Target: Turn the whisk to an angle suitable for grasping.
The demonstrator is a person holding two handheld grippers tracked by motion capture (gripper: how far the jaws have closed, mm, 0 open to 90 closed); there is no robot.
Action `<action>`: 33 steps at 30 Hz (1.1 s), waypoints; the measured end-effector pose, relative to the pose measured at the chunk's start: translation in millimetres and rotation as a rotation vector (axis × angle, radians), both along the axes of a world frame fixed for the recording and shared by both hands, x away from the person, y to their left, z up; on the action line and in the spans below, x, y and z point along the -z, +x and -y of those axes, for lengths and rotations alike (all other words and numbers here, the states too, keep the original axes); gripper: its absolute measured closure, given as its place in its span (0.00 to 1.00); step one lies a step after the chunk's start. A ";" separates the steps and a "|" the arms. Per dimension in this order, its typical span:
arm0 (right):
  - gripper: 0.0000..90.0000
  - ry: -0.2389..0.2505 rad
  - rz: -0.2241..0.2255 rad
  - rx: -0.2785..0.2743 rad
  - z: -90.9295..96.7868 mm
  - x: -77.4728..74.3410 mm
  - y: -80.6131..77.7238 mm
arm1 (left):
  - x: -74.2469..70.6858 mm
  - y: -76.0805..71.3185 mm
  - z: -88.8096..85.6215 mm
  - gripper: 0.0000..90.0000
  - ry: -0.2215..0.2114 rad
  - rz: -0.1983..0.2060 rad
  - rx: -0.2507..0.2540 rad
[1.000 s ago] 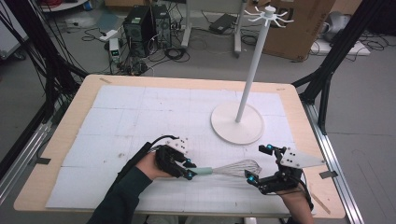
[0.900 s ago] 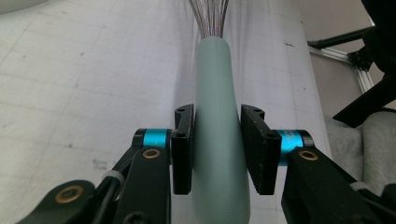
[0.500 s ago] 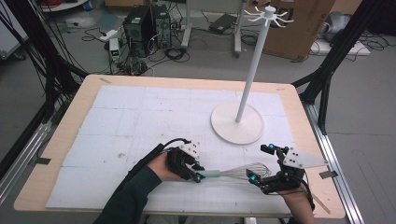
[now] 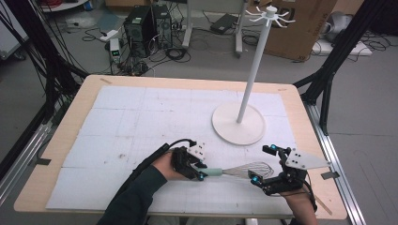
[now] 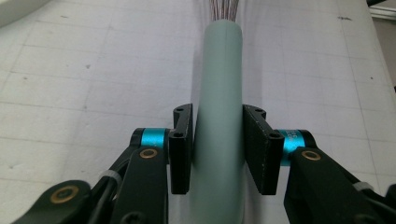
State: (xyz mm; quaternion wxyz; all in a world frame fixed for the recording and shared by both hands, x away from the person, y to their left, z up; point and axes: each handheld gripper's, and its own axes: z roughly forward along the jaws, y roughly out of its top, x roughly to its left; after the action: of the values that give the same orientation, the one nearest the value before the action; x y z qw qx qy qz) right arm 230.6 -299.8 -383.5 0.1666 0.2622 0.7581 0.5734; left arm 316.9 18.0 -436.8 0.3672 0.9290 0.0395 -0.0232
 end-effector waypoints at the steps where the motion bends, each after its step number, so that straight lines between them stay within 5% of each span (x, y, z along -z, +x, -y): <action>1: 0.01 -0.001 0.000 0.000 -0.1 -0.2 -0.1 | -2.0 0.0 -1.1 0.68 -0.012 0.002 -0.008; 8: 0.01 0.002 0.011 0.007 2.7 -1.1 -0.9 | -10.1 -4.0 -9.3 0.62 -0.006 0.032 -0.029; 14: 0.01 0.015 0.020 0.019 7.6 -3.6 -3.2 | -25.7 -16.2 -28.2 0.66 -0.054 0.084 -0.026; 18: 0.01 0.012 0.023 0.015 7.7 -4.5 -4.2 | -28.3 -20.7 -35.1 0.68 -0.066 0.068 -0.007; 27: 0.01 0.006 0.009 0.005 4.6 -4.0 -4.1 | -18.9 -17.0 -32.1 0.72 -0.012 0.042 -0.017; 33: 0.01 0.004 0.015 0.003 4.5 -3.4 -3.2 | -12.9 -10.8 -32.0 0.71 0.032 0.061 -0.054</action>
State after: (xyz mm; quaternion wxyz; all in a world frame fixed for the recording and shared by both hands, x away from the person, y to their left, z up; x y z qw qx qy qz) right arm 227.4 -304.4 -380.2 0.1727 0.2595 0.7553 0.5765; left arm 306.1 50.0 -423.9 0.3537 0.9337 0.0536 0.0155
